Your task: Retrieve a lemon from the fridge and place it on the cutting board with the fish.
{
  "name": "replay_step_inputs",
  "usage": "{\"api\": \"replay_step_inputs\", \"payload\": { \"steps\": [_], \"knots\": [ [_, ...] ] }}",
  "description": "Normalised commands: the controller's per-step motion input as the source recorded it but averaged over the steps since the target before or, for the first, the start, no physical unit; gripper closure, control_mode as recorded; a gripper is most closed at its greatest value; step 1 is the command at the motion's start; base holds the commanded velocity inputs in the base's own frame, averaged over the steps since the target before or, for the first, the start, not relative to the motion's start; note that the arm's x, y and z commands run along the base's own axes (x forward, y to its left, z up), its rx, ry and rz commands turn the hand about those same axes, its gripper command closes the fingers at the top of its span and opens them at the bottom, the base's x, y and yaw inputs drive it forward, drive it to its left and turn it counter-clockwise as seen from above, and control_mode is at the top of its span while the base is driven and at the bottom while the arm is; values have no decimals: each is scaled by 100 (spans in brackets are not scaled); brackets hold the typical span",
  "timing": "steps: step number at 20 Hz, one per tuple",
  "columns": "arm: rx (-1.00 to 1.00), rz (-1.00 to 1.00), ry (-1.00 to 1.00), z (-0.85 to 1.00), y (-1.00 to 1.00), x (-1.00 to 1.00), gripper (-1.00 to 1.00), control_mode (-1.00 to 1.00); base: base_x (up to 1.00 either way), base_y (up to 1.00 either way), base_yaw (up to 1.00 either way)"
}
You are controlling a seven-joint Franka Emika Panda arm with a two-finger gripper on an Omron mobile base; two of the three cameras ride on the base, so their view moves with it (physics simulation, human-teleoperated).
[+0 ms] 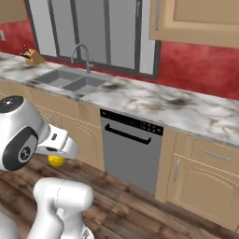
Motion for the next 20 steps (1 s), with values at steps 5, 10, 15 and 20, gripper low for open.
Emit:
{"api": "replay_step_inputs", "payload": {
  "steps": [5, 10, 15, 20],
  "knots": [
    [0, 0, 0, 0, 0, 0, 100, 100, 77, 100, -9],
    [0, 0, 0, 0, 0, 0, 100, 100, 75, 100, -9],
    [0, 0, 0, 0, 0, 0, 100, 100, 64, 100, -7],
    [0, 0, 0, 0, 0, 0, 100, 100, 51, 100, -7]
  ]
}}
